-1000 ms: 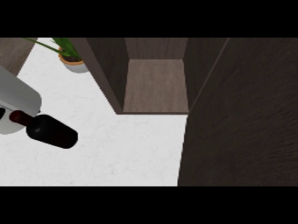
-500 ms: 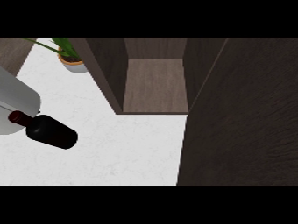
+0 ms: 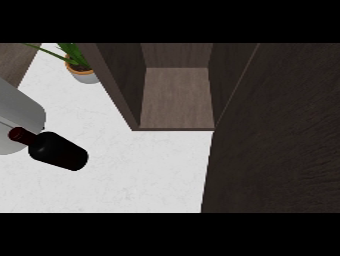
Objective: Pick up the wine, place it into the cabinet and close the cabinet
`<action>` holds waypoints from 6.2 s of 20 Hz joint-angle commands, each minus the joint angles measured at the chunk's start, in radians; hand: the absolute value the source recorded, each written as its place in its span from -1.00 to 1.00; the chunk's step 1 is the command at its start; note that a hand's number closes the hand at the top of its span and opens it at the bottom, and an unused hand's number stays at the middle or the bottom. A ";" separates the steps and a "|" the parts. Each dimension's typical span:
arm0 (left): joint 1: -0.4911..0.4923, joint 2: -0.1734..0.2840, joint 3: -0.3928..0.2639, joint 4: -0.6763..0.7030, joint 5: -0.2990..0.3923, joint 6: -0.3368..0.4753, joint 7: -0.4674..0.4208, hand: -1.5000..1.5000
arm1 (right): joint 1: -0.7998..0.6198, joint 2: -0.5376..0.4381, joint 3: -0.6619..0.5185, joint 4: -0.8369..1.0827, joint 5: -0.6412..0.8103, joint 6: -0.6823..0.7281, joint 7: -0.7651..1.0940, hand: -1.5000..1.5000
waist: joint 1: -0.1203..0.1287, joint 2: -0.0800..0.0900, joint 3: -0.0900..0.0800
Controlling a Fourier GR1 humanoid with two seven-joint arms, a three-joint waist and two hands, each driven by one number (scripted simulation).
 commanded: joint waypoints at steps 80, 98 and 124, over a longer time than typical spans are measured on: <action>-0.326 0.021 -0.127 1.477 -0.523 -0.479 -1.053 1.00 | -0.076 0.010 -0.015 -0.105 0.007 -0.012 0.136 -1.00 | -0.005 0.001 -0.001; -0.243 -0.074 -0.216 1.228 -0.611 -0.128 -1.136 1.00 | -0.037 -0.008 -0.048 -0.129 -0.036 0.011 0.135 -1.00 | 0.003 -0.001 0.001; -0.141 -0.229 -0.470 0.330 -0.532 0.063 -0.492 1.00 | -0.055 0.013 -0.056 -0.139 -0.036 0.014 0.164 -1.00 | -0.001 -0.001 0.000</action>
